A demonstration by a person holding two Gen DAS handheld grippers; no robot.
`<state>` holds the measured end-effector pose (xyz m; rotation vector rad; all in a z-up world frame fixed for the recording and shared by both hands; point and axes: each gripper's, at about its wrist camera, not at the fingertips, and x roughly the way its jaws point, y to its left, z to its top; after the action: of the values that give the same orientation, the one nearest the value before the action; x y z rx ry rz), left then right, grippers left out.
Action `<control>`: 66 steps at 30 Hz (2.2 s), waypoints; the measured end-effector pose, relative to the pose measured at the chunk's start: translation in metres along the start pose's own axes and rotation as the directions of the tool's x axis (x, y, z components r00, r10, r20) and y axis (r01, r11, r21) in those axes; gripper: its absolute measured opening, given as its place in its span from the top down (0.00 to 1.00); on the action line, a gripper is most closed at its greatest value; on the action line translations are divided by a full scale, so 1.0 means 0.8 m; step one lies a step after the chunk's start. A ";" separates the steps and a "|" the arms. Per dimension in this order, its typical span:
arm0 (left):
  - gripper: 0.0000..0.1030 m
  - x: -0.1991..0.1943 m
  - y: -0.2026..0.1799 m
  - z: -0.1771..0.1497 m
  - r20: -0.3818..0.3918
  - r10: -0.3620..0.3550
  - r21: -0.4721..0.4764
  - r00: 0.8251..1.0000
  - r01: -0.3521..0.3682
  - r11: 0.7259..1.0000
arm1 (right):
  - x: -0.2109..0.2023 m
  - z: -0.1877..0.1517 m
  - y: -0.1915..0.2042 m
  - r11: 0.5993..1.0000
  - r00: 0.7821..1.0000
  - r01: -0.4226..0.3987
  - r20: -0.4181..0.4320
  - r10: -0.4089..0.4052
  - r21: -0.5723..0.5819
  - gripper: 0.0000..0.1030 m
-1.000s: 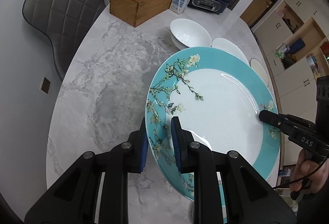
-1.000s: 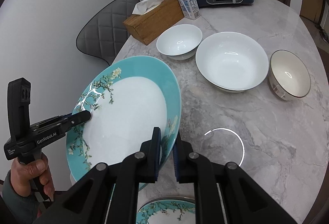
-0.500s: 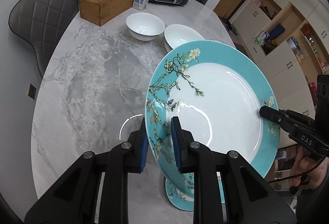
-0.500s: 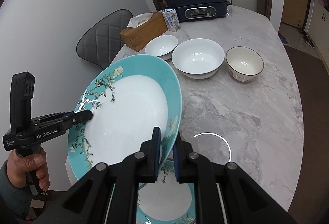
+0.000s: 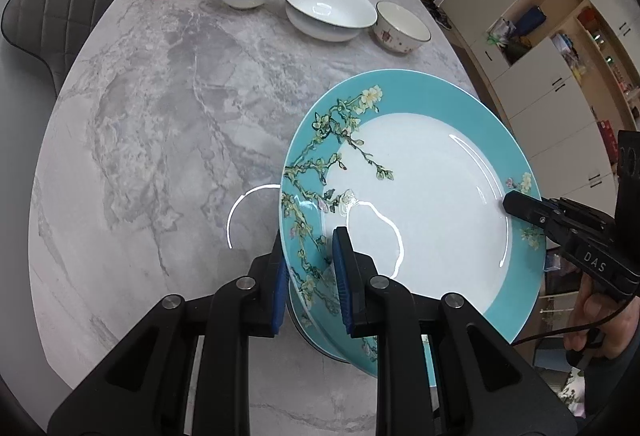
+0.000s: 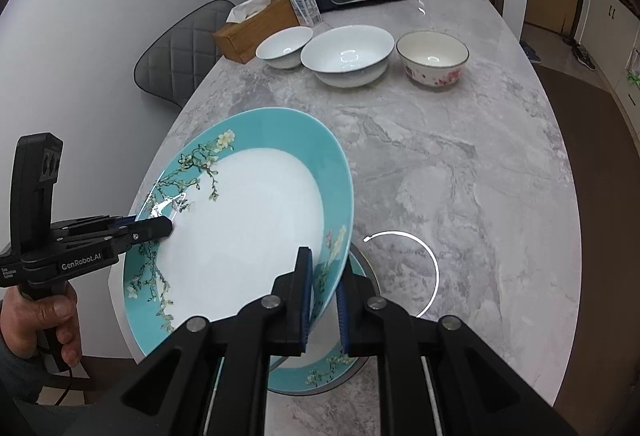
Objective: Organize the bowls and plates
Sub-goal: 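Lift the smaller teal plate with both grippers and carry it over the plate stack, then lower the smaller teal plate onto the stack and open both grippers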
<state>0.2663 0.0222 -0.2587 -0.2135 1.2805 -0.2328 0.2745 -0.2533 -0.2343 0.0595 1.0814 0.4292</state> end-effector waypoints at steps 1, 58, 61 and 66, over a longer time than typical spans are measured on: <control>0.82 0.007 0.001 -0.006 -0.009 0.000 -0.004 1.000 -0.001 1.000 | 0.006 -0.008 -0.003 1.000 1.000 0.003 -0.008 -0.003 0.001 0.87; 0.42 0.112 -0.014 -0.080 -0.098 -0.014 -0.003 0.995 0.014 1.000 | 0.095 -0.092 -0.021 0.974 0.970 0.196 -0.121 -0.209 -0.112 0.71; 0.31 0.114 -0.019 -0.079 -0.106 0.009 0.007 0.994 -0.008 1.000 | 0.095 -0.092 -0.018 0.970 0.967 0.213 -0.115 -0.227 -0.120 0.71; 0.31 0.110 -0.006 -0.079 -0.100 0.013 -0.047 0.995 -0.017 0.999 | 0.091 -0.093 -0.016 0.966 0.965 0.233 -0.095 -0.244 -0.112 0.38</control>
<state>0.2291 -0.0099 -0.3554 -0.2356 1.3872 -0.2021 0.2432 -0.2499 -0.3340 -0.1837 1.1557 0.2705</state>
